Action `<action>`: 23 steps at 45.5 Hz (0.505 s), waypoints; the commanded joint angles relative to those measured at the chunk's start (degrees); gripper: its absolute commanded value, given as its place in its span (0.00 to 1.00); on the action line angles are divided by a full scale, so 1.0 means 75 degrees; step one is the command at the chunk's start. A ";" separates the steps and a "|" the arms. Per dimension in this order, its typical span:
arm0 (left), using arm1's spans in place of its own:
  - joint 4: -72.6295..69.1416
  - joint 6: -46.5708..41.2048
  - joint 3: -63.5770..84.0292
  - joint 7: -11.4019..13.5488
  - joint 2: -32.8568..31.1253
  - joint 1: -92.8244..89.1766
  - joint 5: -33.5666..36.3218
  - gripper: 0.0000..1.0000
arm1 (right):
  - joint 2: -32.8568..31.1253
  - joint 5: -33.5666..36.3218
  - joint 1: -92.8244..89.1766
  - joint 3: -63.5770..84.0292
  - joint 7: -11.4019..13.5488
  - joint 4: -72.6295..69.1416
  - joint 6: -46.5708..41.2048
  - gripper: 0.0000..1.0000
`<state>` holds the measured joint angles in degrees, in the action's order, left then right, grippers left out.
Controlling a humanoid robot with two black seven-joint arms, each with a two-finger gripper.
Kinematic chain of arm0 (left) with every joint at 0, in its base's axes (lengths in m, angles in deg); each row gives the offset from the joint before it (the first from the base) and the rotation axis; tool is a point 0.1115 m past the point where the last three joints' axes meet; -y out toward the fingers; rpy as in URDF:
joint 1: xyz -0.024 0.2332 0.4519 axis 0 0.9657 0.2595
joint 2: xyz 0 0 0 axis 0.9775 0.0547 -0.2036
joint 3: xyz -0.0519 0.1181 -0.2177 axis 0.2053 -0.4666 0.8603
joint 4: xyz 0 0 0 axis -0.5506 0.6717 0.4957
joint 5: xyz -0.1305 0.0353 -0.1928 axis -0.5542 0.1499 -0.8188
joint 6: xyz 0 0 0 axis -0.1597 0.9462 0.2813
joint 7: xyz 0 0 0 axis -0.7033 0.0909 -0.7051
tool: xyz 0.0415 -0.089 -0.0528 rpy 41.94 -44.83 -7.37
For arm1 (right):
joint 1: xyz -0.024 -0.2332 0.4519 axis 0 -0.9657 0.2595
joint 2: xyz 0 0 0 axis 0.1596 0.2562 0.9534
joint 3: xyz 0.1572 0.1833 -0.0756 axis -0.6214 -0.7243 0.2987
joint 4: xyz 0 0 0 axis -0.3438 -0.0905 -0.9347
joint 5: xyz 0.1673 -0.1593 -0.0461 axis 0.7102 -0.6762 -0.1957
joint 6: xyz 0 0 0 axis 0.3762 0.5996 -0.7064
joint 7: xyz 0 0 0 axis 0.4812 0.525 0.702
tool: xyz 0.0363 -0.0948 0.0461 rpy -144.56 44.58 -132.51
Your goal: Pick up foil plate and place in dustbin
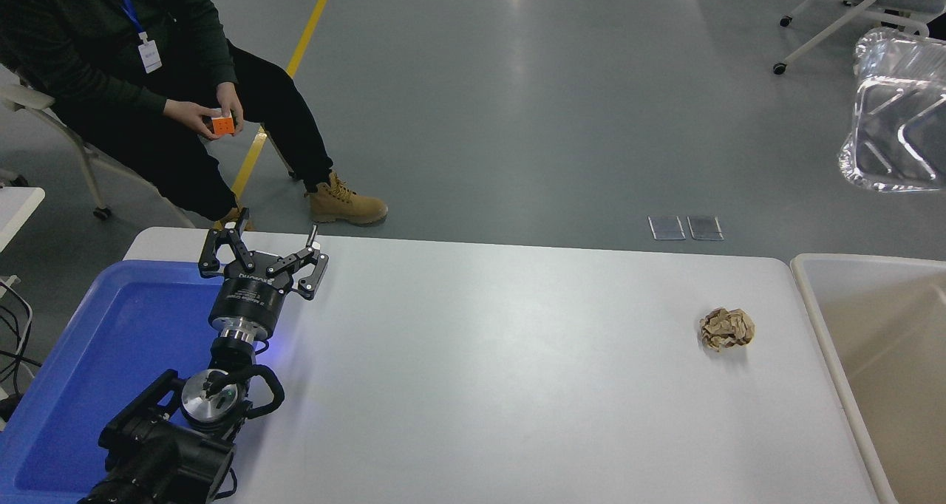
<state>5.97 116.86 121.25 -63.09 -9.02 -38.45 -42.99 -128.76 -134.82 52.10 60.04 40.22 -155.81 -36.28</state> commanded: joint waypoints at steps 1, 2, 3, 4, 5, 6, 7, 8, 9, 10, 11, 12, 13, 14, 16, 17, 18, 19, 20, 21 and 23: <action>-0.0004 0.0012 0.0000 0.0000 0.0000 0.0000 -0.0003 0.99 | 0.0198 0.0336 -0.1137 -0.0044 0.0119 0.1126 -0.0008 0.00; -0.0004 0.0000 0.0000 0.0000 0.0000 0.0000 -0.0003 0.99 | 0.0233 0.0489 -0.1337 -0.0044 0.0119 0.1267 -0.0008 0.00; -0.0004 0.0012 0.0000 0.0000 0.0000 0.0000 -0.0003 0.99 | 0.0291 0.0687 -0.1547 -0.0032 0.0119 0.1396 -0.0008 0.00; -0.0004 0.0012 0.0000 0.0000 0.0000 0.0000 -0.0003 0.99 | 0.0361 0.0910 -0.1782 -0.0032 0.0119 0.1548 -0.0008 0.00; -0.0004 0.0000 0.0000 0.0000 0.0000 0.0000 -0.0003 0.99 | 0.0443 0.1144 -0.2039 -0.0032 0.0119 0.1688 -0.0008 0.00; 0.0008 0.0000 0.0000 0.0000 0.0000 0.0000 -0.0003 0.99 | 0.0537 0.1378 -0.2297 -0.0032 0.0119 0.1864 -0.0008 0.00; -0.0004 0.0012 0.0000 0.0000 0.0000 0.0000 -0.0003 0.99 | 0.0642 0.1636 -0.2590 -0.0044 0.0119 0.2051 -0.0008 0.00; -0.0004 0.0000 0.0000 0.0000 0.0000 0.0000 -0.0003 0.99 | 0.0771 0.1871 -0.2871 -0.0055 0.0119 0.2250 0.0132 0.00; -0.0004 0.0000 0.0000 0.0000 0.0000 0.0000 -0.0003 0.99 | 0.0900 0.2140 -0.3152 -0.0056 0.0119 0.2484 0.0353 0.00; 0.0008 0.0000 0.0000 0.0000 0.0000 0.0000 -0.0003 0.99 | 0.1040 0.2409 -0.3433 -0.0056 0.0119 0.2719 0.0565 0.00; -0.0004 0.0000 0.0000 0.0000 0.0000 0.0000 -0.0003 0.99 | 0.1181 0.2690 -0.3726 -0.0067 0.0119 0.2942 0.0787 0.00; 0.0008 0.0000 0.0000 0.0000 0.0000 0.0000 -0.0003 0.99 | 0.1333 0.2983 -0.4008 -0.0067 0.0119 0.3164 0.0975 0.00; -0.0004 0.0000 0.0000 0.0000 0.0000 0.0000 -0.0003 0.99 | 0.1462 0.3311 -0.4300 -0.0067 0.0119 0.3398 0.1174 0.00; -0.0004 0.0000 0.0000 0.0000 0.0000 0.0000 -0.0003 0.99 | 0.1591 0.3628 -0.4605 -0.0067 0.0119 0.3621 0.1362 0.00; -0.0004 0.0000 0.0000 0.0000 0.0000 0.0000 -0.0003 0.99 | 0.1895 0.4388 -0.5388 -0.0137 0.0119 0.4124 0.1760 0.00; -0.0004 0.0000 0.0000 0.0000 0.0000 0.0000 -0.0003 0.99 | 0.2013 0.4659 -0.5672 -0.0196 0.0119 0.4301 0.1913 0.00; -0.0004 0.0000 0.0000 0.0000 0.0000 0.0000 -0.0003 0.99 | 0.2130 0.4906 -0.5953 -0.0266 0.0119 0.4477 0.2054 0.00; -0.0004 0.0000 0.0000 0.0000 0.0000 0.0000 -0.0003 0.99 | 0.2224 0.5117 -0.6223 -0.0371 0.0119 0.4630 0.2171 0.00; -0.0004 0.0000 0.0000 0.0000 0.0000 0.0000 -0.0003 0.99 | 0.2307 0.5316 -0.6504 -0.0488 0.0119 0.4782 0.2288 0.00; 0.0008 0.0000 0.0000 0.0000 0.0000 0.0000 -0.0003 0.99 | 0.2389 0.5492 -0.6773 -0.0628 0.0119 0.4923 0.2417 0.00; -0.0004 0.0000 0.0000 0.0000 0.0000 0.0000 -0.0003 0.99 | 0.2541 0.5751 -0.7301 -0.0944 0.0119 0.5193 0.2617 0.00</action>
<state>5.96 116.90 121.25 -63.09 -9.00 -38.45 -43.01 -117.63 -109.38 19.47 58.52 41.04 -131.02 -26.56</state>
